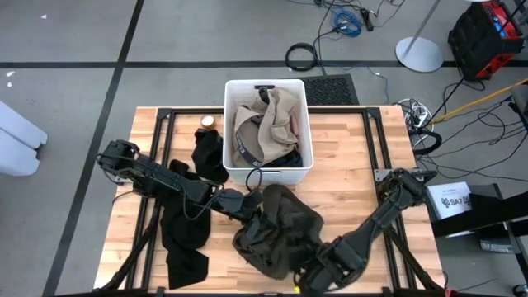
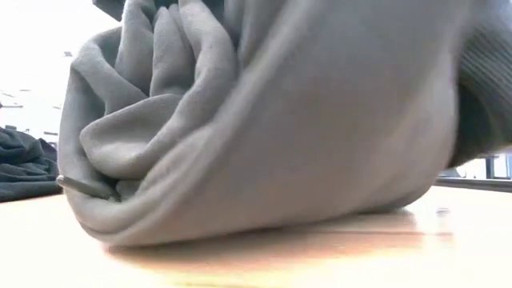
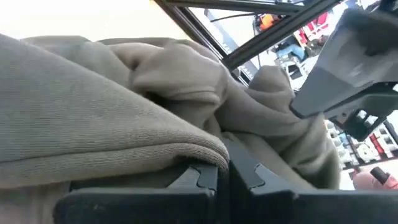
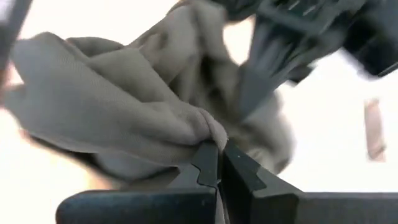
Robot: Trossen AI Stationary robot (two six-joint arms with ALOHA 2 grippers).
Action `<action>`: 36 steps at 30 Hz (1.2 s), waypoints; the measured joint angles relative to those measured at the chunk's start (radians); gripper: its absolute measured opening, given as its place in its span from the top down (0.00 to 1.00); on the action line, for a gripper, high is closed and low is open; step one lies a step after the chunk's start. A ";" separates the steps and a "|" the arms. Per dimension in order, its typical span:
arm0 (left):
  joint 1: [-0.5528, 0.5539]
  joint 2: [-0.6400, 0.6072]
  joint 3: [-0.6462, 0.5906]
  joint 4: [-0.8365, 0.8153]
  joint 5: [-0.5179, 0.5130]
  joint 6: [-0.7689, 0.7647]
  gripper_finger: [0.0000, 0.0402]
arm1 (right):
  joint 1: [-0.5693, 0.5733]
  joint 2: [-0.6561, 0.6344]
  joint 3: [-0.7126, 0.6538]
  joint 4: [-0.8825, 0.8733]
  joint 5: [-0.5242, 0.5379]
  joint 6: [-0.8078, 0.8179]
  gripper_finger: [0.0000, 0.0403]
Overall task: Fold laundry
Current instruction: Fold the black jacket into the white laundry bin
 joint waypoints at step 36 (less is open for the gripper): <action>0.015 0.000 0.017 -0.011 -0.004 -0.011 0.97 | -0.098 -0.001 -0.171 0.498 0.041 -0.760 0.79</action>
